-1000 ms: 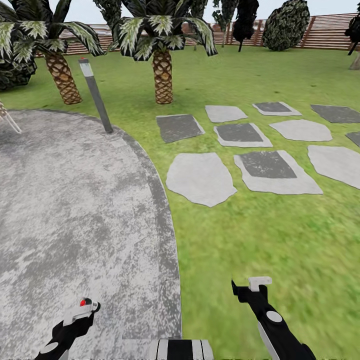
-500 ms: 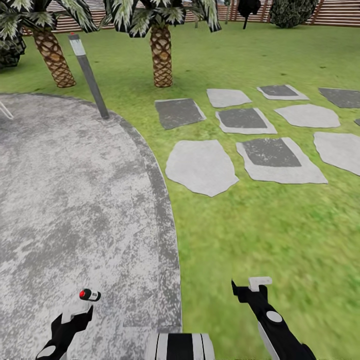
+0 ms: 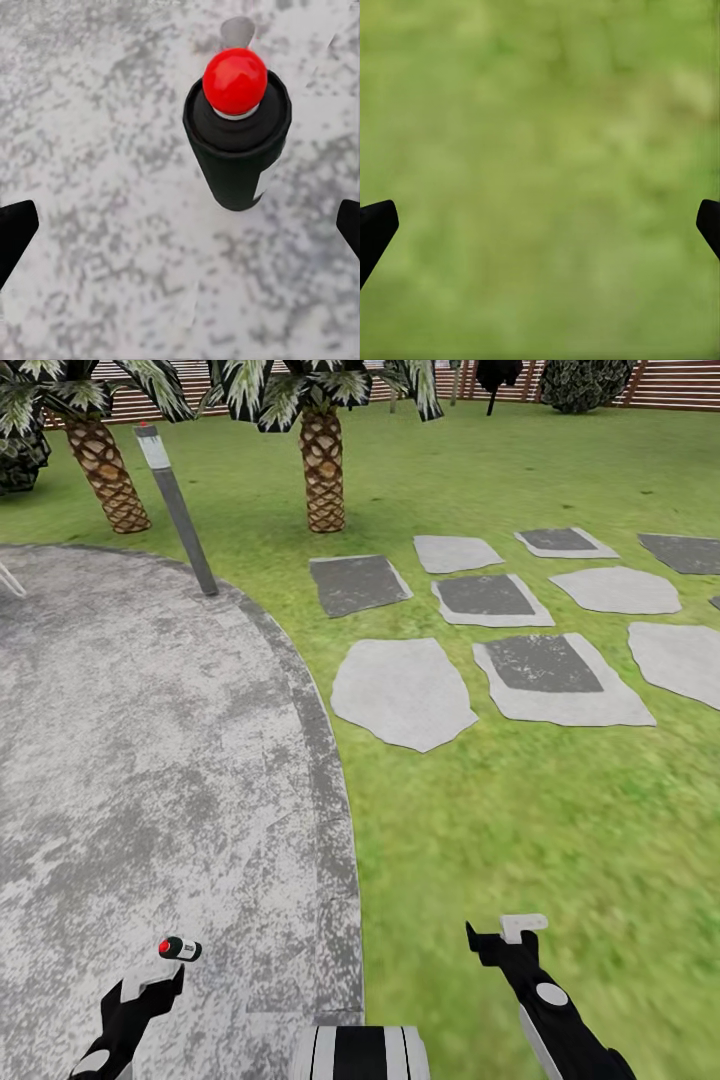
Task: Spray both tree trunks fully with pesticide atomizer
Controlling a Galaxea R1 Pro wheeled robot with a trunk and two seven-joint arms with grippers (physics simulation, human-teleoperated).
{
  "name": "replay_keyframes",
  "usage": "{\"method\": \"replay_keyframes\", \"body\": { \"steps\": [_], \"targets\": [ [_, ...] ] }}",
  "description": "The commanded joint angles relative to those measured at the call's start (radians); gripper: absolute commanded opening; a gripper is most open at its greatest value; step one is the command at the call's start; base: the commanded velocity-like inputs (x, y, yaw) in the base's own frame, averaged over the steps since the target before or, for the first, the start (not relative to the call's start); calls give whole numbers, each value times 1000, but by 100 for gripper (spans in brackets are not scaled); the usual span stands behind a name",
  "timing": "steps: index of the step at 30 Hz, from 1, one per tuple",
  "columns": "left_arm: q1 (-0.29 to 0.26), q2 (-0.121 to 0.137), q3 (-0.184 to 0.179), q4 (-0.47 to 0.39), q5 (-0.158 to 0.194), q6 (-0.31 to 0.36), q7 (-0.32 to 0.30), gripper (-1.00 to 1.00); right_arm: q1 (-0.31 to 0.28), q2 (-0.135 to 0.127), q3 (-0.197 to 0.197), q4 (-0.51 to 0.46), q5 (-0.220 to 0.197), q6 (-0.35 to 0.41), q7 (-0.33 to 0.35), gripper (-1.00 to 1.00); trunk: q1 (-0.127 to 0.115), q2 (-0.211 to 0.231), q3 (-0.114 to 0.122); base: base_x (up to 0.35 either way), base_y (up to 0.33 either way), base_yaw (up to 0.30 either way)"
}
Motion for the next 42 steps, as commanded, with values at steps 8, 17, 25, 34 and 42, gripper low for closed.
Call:
{"method": "replay_keyframes", "body": {
  "steps": [8, 17, 25, 34, 42],
  "targets": [
    [18, 2, 0, 2, 13, -48, -2, 100, 0, 0, 0, 2, 1, -3, 0, 100, 0, 0, -1, 0, 0, 0],
    [19, 2, 2, 1, 19, -93, -3, 100, 0, 1, 0, 1, 0, -31, -3, 100, 0, 0, -1, 0, 0, 51],
    [19, -1, -2, -1, 18, -96, -4, 100, 0, 1, 0, 2, 1, -55, -2, 100, 0, 0, -4, 0, 0, 151],
    [19, -2, -9, -1, 14, -96, -9, 100, 0, 1, 0, 1, 1, -56, -2, 100, 2, -1, -24, 0, 0, 7],
    [18, 2, -7, -28, 13, -90, -14, 100, 0, 1, 0, -2, 0, -56, -2, 100, 6, -3, -66, 0, 0, 0]
  ]
}}
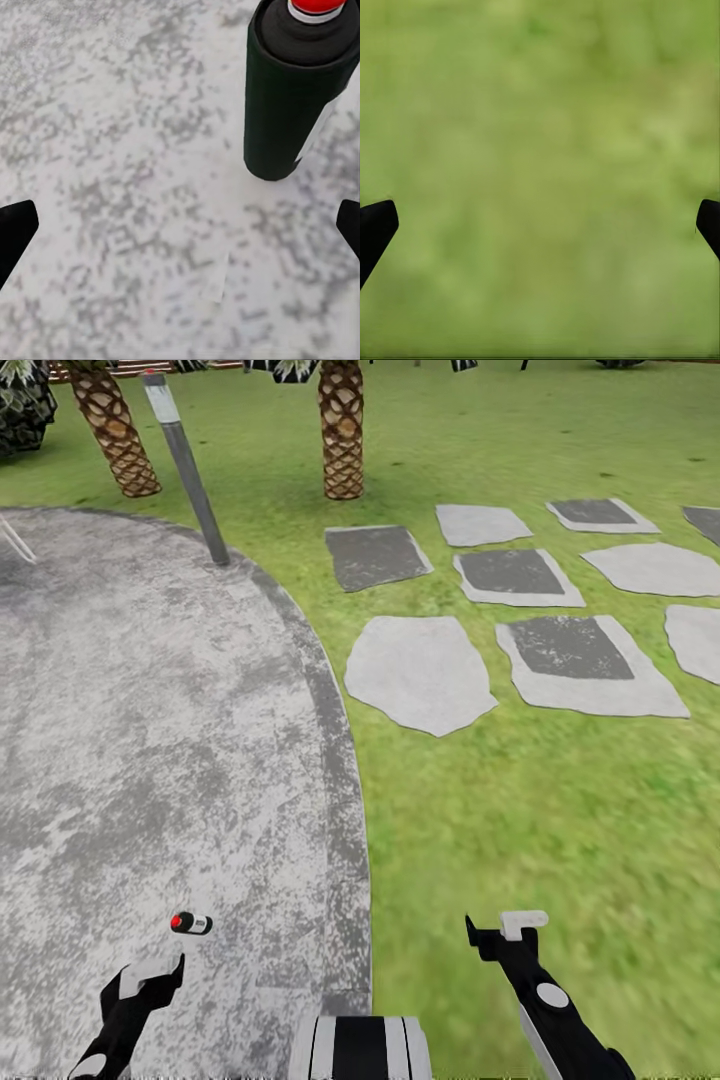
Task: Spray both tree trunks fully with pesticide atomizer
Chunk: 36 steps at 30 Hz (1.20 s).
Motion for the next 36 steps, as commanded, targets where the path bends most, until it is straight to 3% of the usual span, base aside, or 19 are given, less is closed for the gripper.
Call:
{"method": "replay_keyframes", "body": {
  "steps": [1, 7, 36],
  "targets": [
    [0, -2, -1, -11, 2, -2, 0, 100, 0, 0, 0, 0, 1, -3, -1, 100, 0, 0, -6, 0, 0, 0],
    [-2, -6, -2, -40, -2, -2, 1, 100, 0, -1, -1, 1, 2, -3, -1, 100, 1, -1, -20, 0, 0, 0],
    [-1, -10, -4, -54, -3, -6, 0, 100, 0, 0, -1, 1, 2, -3, -1, 100, 1, -1, -18, 25, -4, -26]
  ]
}}
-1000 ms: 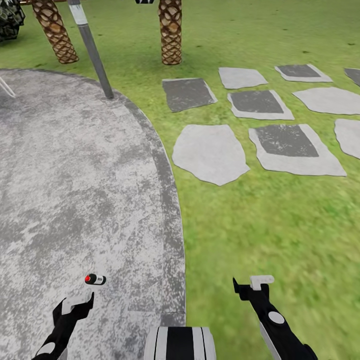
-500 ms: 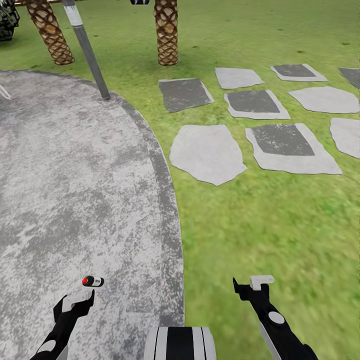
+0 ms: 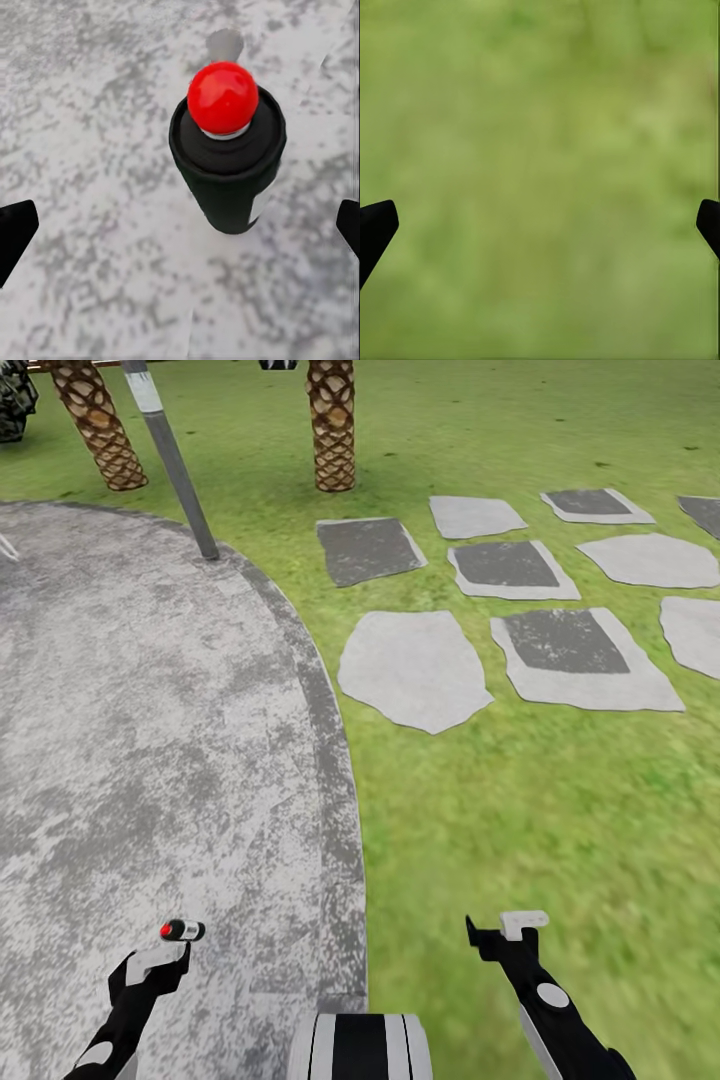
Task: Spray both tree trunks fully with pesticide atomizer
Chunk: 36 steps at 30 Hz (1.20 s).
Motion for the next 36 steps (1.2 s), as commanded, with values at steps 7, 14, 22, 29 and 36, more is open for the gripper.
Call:
{"method": "replay_keyframes", "body": {
  "steps": [7, 14, 22, 29, 36],
  "targets": [
    [0, 0, 0, 0, 6, -4, -1, 100, 0, 0, 0, 1, 1, -3, 0, 100, 0, 0, -1, 43, -22, 0],
    [0, 0, 0, 0, 6, -4, -1, 100, 0, 0, 1, 1, 1, -3, 0, 100, 0, 0, -1, 69, -34, 0],
    [0, 0, -1, 0, 6, -6, -1, 100, 0, 0, 1, 1, 1, -3, 0, 100, 0, 0, -1, 24, -11, 0],
    [0, 3, 0, 0, 6, -6, -2, 100, 0, 0, 1, 1, 1, -3, 0, 100, 3, -2, -24, 0, 0, 0],
    [0, 5, 0, 0, 6, -7, -2, 100, 0, 0, 1, 1, 1, -3, 1, 100, 5, -3, -47, 0, 0, 0]
  ]
}}
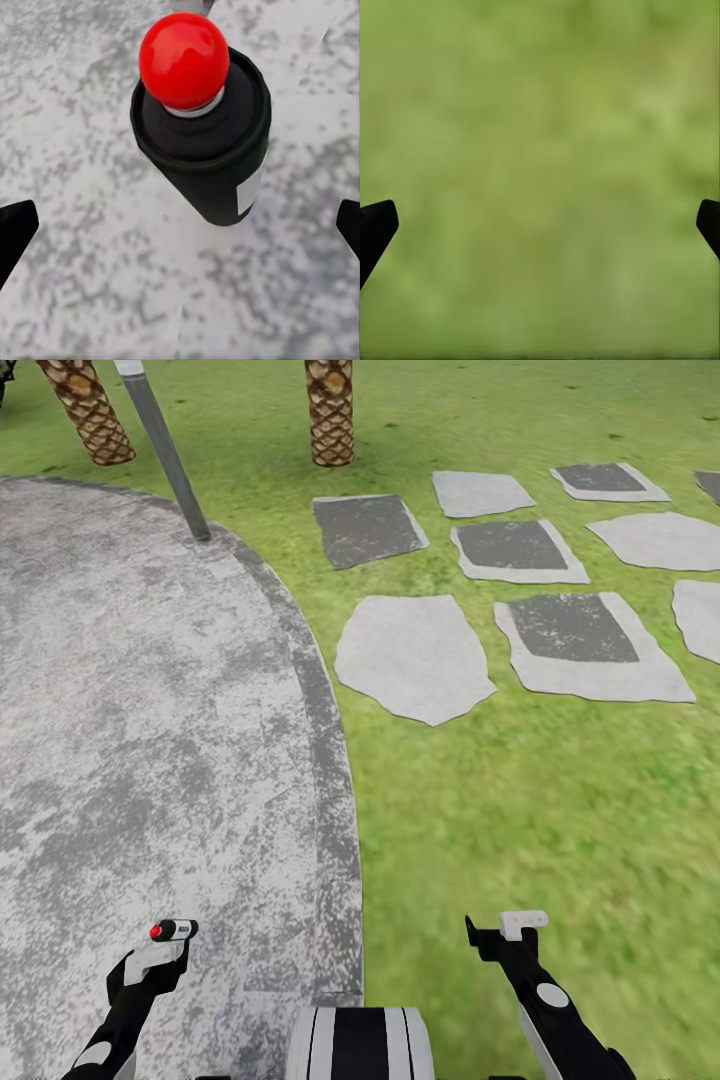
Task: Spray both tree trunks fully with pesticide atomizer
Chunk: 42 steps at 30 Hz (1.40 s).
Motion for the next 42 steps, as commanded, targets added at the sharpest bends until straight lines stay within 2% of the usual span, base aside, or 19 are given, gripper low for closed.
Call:
{"method": "replay_keyframes", "body": {
  "steps": [1, 42],
  "targets": [
    [0, 0, -1, 1, 6, -3, -1, 100, 0, 0, 0, 0, 1, -3, 0, 100, 0, 0, 0, 0, 0, 0],
    [0, 1, 1, 1, 7, -5, 0, 100, 0, 0, 0, 0, 1, -3, 0, 100, 0, 0, 0, 28, 0, 0]
  ]
}}
